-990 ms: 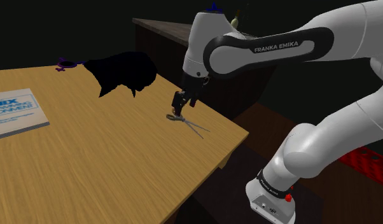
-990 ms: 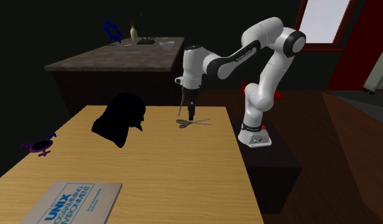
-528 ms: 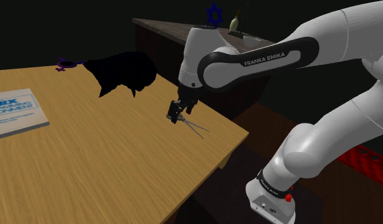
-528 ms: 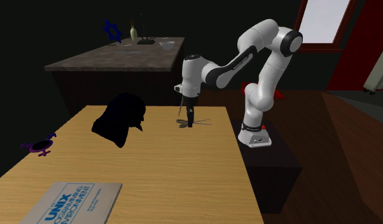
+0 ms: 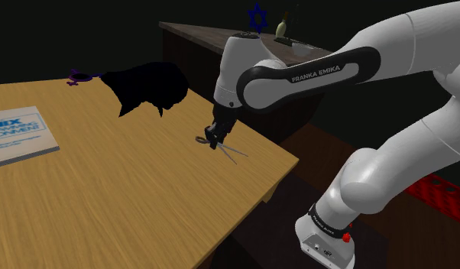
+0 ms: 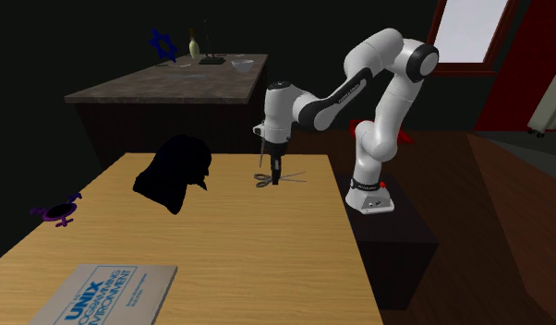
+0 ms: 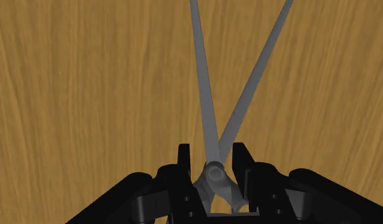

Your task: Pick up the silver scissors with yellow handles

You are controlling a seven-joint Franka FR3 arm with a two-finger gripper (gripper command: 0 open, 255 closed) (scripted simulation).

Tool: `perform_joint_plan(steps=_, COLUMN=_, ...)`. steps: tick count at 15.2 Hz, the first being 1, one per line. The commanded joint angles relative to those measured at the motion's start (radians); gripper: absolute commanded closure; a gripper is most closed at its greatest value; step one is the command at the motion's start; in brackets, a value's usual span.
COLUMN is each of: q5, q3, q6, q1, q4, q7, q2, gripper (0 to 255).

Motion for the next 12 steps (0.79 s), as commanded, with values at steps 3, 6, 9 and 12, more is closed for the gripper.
perform_joint_plan(steps=3, q5=-0.001, q3=0.000, q6=-0.001, q1=-0.001, q4=-0.001, q7=0.000, q2=0.002, gripper=255)
perform_joint_plan(steps=6, q5=0.002, q3=-0.003, q6=-0.030, q1=0.001, q4=0.016, q7=-0.001, q2=-0.011, gripper=255)
perform_joint_plan(steps=9, q5=0.004, q3=-0.008, q6=-0.073, q1=0.001, q4=0.043, q7=-0.005, q2=-0.027, gripper=255)
perform_joint_plan(steps=12, q5=0.005, q3=-0.013, q6=-0.116, q1=0.001, q4=0.073, q7=-0.008, q2=-0.041, gripper=255)
